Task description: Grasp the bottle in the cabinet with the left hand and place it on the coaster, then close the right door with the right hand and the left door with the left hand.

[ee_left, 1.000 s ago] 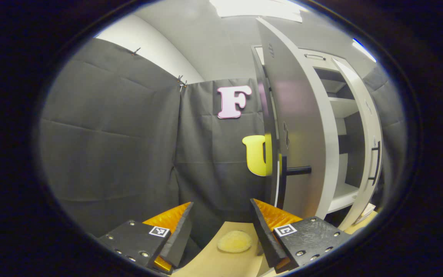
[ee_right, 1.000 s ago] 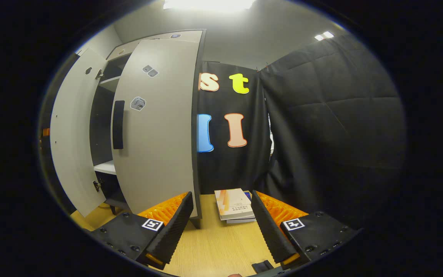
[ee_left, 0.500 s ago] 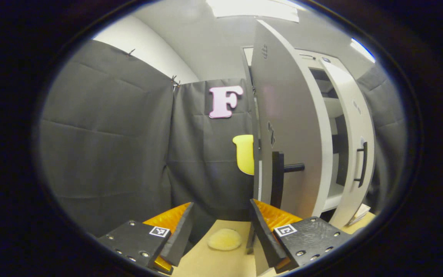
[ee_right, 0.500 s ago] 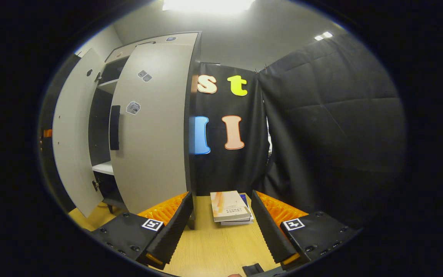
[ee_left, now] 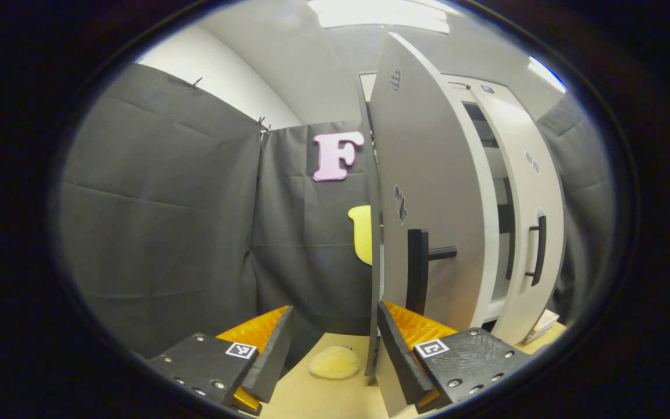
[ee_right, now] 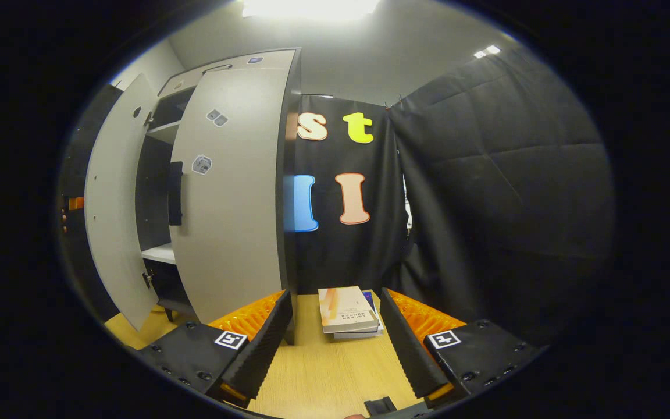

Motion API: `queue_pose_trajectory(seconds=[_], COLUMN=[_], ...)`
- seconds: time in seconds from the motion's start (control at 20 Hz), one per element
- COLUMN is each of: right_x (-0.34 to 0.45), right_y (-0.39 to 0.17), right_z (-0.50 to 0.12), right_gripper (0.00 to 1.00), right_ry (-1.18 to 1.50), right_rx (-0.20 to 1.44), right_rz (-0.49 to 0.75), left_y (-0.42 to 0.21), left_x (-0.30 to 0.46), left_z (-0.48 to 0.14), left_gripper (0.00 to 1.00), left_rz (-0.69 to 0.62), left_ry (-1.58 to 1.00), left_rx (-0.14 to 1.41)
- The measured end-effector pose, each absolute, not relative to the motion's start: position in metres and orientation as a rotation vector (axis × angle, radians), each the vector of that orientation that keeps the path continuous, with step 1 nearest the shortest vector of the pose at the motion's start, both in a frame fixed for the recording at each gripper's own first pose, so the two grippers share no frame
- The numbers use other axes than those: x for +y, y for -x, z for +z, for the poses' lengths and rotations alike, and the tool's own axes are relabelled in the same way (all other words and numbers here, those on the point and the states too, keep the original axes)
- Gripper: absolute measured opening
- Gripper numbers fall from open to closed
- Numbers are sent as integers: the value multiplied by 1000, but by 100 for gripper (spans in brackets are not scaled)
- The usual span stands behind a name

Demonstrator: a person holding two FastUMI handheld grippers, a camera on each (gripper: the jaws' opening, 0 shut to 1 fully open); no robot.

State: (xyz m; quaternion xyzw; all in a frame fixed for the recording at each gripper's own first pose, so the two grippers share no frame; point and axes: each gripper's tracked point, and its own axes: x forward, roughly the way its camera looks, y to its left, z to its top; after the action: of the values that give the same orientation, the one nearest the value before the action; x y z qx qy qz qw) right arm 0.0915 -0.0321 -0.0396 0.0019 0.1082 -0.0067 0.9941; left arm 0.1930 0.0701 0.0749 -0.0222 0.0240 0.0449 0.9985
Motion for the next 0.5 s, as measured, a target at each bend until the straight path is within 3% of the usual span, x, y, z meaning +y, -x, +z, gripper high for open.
queue_pose_trajectory(seconds=[0.5], right_x=[-46], right_y=[-73], right_z=[-29], right_gripper=[97], right_ry=[14], right_rx=[199], right_rz=[-55], left_y=[-200], left_x=[25], left_z=[82], left_gripper=[84], left_rz=[25], left_ry=[36], left_rx=[1])
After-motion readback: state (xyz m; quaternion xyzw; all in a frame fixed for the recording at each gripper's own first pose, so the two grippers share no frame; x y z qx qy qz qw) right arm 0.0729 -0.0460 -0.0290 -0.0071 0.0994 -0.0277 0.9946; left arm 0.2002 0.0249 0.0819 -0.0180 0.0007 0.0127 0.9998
